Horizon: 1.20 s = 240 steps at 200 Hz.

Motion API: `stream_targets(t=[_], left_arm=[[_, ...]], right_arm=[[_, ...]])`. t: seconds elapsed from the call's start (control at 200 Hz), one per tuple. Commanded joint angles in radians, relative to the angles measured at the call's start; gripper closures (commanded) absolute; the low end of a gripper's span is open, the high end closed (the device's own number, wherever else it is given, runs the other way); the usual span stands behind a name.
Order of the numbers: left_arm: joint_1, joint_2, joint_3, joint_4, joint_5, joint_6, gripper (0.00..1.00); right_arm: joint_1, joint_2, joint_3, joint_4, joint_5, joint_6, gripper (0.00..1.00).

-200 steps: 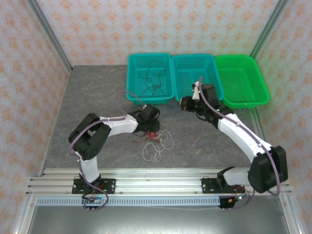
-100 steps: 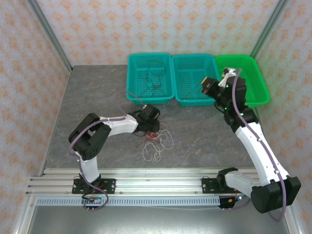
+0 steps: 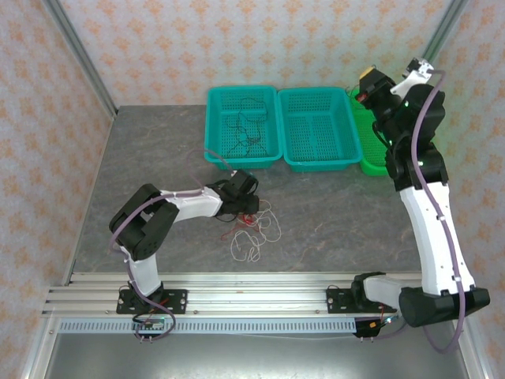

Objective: Untangle the cables

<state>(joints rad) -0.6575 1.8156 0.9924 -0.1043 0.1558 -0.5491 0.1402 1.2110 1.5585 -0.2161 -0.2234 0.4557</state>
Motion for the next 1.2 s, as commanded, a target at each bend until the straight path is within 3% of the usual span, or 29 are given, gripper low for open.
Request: stream_targets(t=[0.0,0.08,0.15,0.27,0.37,0.591,0.826,0.956,1.121,1.196], left_arm=[[0.001,-0.063,-0.063,0.018,-0.017,0.009,0.60],[0.001,-0.126,-0.077,0.027,-0.019,0.039,0.52],[0.001,-0.185,-0.084,0.019,-0.028,0.053,0.37],[0.001,-0.294,-0.088,-0.005,-0.060,0.075,0.18],[0.001,-0.379,-0.079,-0.040,-0.100,0.100,0.09],[0.001,-0.617,-0.141,-0.031,-0.247,0.107,0.08],[0.003,-0.822,-0.218,-0.083,-0.423,0.094,0.10],[0.004,-0.875,-0.244,-0.134,-0.471,0.088,0.10],[0.007,-0.913,-0.271,-0.164,-0.487,0.081,0.10],[0.009,-0.917,-0.279,-0.166,-0.491,0.080,0.10]], right_arm=[[-0.013,0.058,0.068,-0.042,0.049,-0.020,1.00],[-0.017,0.089,0.108,-0.031,0.039,-0.006,1.00],[-0.017,0.129,0.158,-0.028,-0.007,0.007,1.00],[-0.017,0.219,0.263,-0.019,-0.155,0.073,1.00],[-0.001,0.314,0.352,-0.002,-0.291,0.130,1.00],[0.144,0.580,0.702,-0.212,-0.373,0.006,1.00],[0.225,1.004,1.263,-0.548,-0.384,-0.069,1.00],[0.237,1.123,1.274,-0.574,-0.384,-0.067,1.00],[0.263,1.224,1.274,-0.679,-0.337,-0.181,1.00],[0.269,1.248,1.274,-0.718,-0.334,-0.219,0.86]])
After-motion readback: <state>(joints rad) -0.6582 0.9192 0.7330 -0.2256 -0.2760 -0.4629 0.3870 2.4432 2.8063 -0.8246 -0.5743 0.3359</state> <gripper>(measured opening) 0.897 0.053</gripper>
